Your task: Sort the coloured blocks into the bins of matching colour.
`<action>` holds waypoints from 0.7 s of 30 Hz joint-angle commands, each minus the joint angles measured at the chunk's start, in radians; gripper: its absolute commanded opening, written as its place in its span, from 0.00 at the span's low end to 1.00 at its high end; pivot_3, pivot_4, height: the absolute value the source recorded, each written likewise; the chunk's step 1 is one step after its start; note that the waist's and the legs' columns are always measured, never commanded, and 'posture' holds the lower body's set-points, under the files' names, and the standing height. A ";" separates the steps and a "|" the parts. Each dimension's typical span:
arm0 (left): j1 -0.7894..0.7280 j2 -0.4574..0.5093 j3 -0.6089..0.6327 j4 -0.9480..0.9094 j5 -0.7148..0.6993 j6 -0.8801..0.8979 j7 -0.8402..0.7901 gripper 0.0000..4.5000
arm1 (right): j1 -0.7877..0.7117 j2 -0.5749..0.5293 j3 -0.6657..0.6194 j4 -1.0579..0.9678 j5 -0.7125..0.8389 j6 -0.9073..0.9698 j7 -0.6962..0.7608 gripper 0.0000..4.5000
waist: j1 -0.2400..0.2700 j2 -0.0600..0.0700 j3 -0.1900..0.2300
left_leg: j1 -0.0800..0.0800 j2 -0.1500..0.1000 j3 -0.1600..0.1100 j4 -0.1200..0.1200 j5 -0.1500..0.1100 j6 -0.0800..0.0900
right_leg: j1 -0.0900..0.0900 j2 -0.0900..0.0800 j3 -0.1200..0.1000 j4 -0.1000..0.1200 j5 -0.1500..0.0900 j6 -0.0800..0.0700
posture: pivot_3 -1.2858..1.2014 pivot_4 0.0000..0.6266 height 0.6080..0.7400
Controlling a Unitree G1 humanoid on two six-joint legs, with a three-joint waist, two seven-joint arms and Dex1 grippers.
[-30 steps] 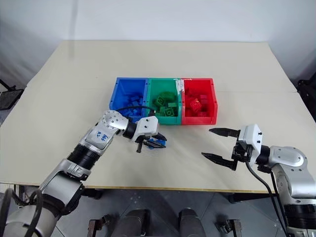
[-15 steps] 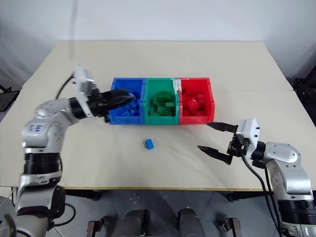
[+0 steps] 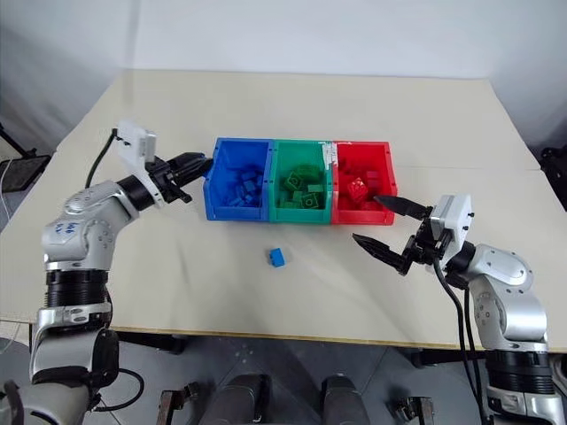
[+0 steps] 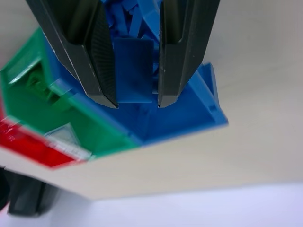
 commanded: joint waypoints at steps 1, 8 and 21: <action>-0.053 0.001 -0.016 0.044 0.013 -0.074 -0.031 0.20 | -0.003 0.007 -0.028 -0.026 0.019 -0.019 -0.007 1.00 | -0.002 0.000 0.000 | 0.000 0.000 0.000 0.000 0.000 0.000 | 0.000 0.000 0.000 0.000 0.000 0.000 | 0.52 0.24 1.00; -0.048 0.006 -0.029 0.073 0.010 -0.129 -0.088 0.57 | 0.006 0.023 -0.021 -0.006 0.008 -0.044 0.002 1.00 | -0.019 0.000 0.000 | 0.000 0.000 0.000 0.000 0.000 0.000 | 0.000 0.000 0.000 0.000 0.000 0.000 | 0.52 0.24 1.00; 0.393 0.244 0.167 -0.198 -0.006 -0.415 -0.286 0.99 | -0.035 0.017 0.011 0.083 -0.015 -0.089 0.077 1.00 | -0.048 0.000 0.000 | 0.001 0.003 0.000 -0.004 0.000 0.000 | -0.001 -0.003 0.000 -0.002 0.000 0.000 | 0.52 0.24 1.00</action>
